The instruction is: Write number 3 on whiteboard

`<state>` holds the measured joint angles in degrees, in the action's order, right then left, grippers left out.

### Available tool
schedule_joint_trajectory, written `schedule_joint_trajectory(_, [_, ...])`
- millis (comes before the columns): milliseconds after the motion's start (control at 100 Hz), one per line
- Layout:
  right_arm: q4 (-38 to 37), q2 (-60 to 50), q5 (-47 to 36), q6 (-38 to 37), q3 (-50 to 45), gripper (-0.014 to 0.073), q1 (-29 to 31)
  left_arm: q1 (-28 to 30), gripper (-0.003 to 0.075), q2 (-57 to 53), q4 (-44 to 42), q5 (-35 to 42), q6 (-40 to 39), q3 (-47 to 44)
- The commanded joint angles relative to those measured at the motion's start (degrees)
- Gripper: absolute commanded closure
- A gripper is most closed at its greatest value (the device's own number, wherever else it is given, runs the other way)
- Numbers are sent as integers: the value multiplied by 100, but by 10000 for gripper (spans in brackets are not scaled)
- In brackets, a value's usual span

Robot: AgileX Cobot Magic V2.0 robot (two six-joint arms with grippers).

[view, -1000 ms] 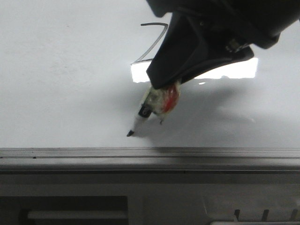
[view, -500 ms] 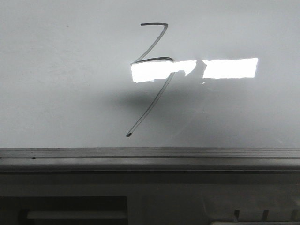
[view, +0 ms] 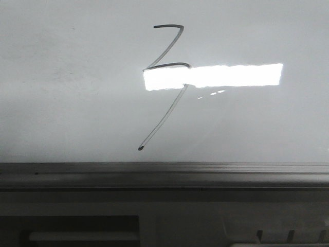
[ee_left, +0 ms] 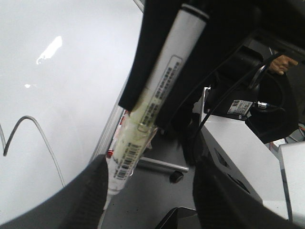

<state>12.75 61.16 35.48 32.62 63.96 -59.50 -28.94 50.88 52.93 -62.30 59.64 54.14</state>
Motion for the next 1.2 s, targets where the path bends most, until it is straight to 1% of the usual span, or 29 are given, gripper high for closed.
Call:
schedule_joint_trajectory(0, [172, -69, -441, 63, 199, 636, -2, 9, 354, 0, 446, 102, 206, 189])
schedule_joint_trajectory(310, [177, -48, -611, 63, 199, 636, -2, 9, 355, 258, 500, 255, 218, 189])
schedule_joint_trajectory(390, [177, -48, -611, 63, 199, 636, -2, 9, 376, 300, 500, 393, 218, 189])
schedule_joint_trajectory(430, [177, -48, -611, 63, 199, 636, -2, 9, 408, 314, 500, 490, 218, 189])
schedule_joint_trajectory(470, [177, -48, -611, 63, 199, 636, -2, 9, 454, 314, 500, 559, 218, 189])
schedule_joint_trajectory(520, [177, -48, -611, 63, 199, 636, -2, 9, 532, 314, 500, 665, 218, 189])
schedule_joint_trajectory(530, [177, -48, -611, 63, 199, 636, -2, 9, 532, 314, 500, 678, 218, 189])
schedule_joint_trajectory(610, [177, -48, -640, 63, 199, 636, -2, 9, 680, 323, 500, 741, 218, 189])
schedule_joint_trajectory(620, [177, -48, -640, 63, 199, 636, -2, 9, 680, 323, 500, 741, 218, 189])
schedule_joint_trajectory(640, [177, -48, -665, 63, 199, 636, -2, 9, 726, 323, 500, 741, 218, 189])
schedule_joint_trajectory(660, [177, -48, -679, 63, 199, 634, -2, 9, 740, 335, 500, 741, 218, 189])
schedule_joint_trajectory(710, [177, -48, -743, 63, 199, 627, -2, 9, 741, 349, 500, 741, 218, 189])
schedule_joint_trajectory(760, [177, -48, -846, 63, 199, 594, -2, 9, 741, 405, 500, 720, 218, 189])
schedule_joint_trajectory(810, [177, -48, -977, 63, 199, 528, -2, 9, 741, 448, 488, 680, 218, 189])
schedule_joint_trajectory(830, [177, -48, -1035, 63, 199, 491, -2, 9, 741, 478, 476, 680, 218, 189])
schedule_joint_trajectory(850, [163, -48, -1113, 63, 199, 434, -2, 9, 741, 492, 478, 680, 218, 174])
schedule_joint_trajectory(880, [139, -63, -1175, 63, 199, 389, -2, 9, 741, 519, 478, 680, 218, 152])
schedule_joint_trajectory(910, [118, -81, -1253, 63, 199, 314, 24, 9, 741, 534, 478, 691, 196, 117])
schedule_joint_trajectory(950, [26, -146, -1318, 63, 199, 233, 52, 9, 741, 560, 478, 747, 127, 71])
schedule_joint_trajectory(1000, [-80, -226, -1327, 63, 199, 167, 105, 9, 741, 560, 488, 897, 69, -21])
schedule_joint_trajectory(1040, [-105, -314, -1304, 63, 199, 148, 198, 9, 741, 546, 488, 1155, -103, -109])
schedule_joint_trajectory(1090, [-105, -432, -1203, 36, 199, 159, 361, 9, 741, 521, 488, 1552, -385, -260])
schedule_joint_trajectory(1160, [-105, -608, -958, -70, 199, 199, 674, 9, 741, 461, 500, 2298, -905, -538])
schedule_joint_trajectory(1190, [-105, -689, -819, -180, 199, 238, 819, 9, 741, 433, 512, 2582, -1092, -650])
